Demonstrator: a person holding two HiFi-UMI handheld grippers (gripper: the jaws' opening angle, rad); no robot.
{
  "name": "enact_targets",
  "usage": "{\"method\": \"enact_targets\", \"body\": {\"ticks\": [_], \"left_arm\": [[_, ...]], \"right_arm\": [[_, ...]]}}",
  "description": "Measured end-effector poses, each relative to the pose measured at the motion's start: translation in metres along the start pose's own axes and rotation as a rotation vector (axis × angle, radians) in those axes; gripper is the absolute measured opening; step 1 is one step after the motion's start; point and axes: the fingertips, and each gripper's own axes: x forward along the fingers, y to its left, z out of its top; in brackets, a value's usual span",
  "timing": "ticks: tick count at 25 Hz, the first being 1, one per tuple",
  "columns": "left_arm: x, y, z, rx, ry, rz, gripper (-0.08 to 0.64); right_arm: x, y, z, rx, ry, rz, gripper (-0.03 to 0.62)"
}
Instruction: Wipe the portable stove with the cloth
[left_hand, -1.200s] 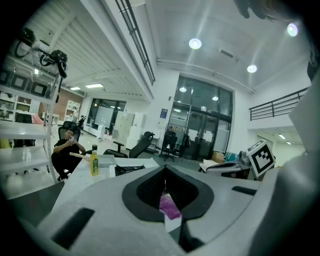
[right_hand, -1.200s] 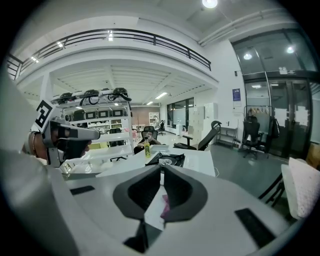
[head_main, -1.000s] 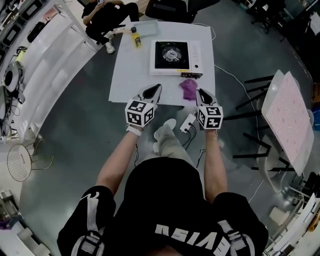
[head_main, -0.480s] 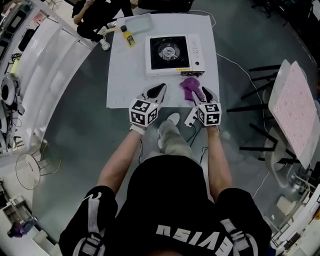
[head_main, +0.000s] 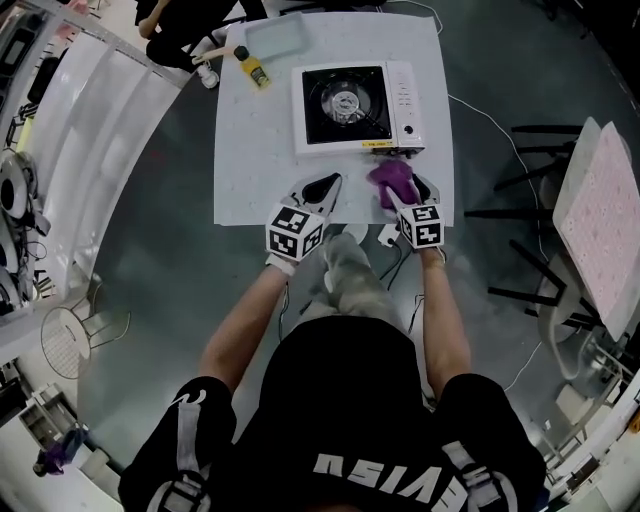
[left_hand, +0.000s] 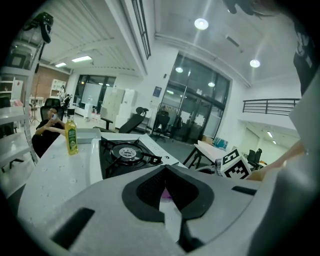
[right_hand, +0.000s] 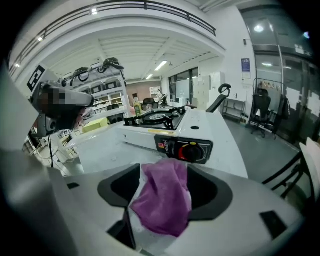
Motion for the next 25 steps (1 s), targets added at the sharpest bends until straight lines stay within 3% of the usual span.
{"method": "enact_targets", "body": {"ticks": [8,15,17,19,25], "left_arm": [[0.022,0.02,-0.025,-0.037,0.06,-0.003,0.006],[0.038,0.034,-0.023,-0.056,0.079,-0.008,0.006],[0.044,0.036,-0.021,-0.058,0.083,-0.015,0.006],[0.05,0.037,-0.018,-0.056,0.085,-0.023,0.006],[0.064,0.044,0.002,-0.047,0.081,-0.04,0.006]], "right_arm": [[0.046,-0.006,-0.03,0.036,0.102,-0.001,0.256],[0.054,-0.014,-0.036,0.045,0.139,-0.05,0.249],[0.054,-0.015,-0.035,0.067,0.142,-0.045,0.17],[0.053,-0.015,-0.035,0.087,0.147,-0.033,0.143],[0.035,-0.032,-0.029,0.18,0.124,-0.051,0.12]]}}
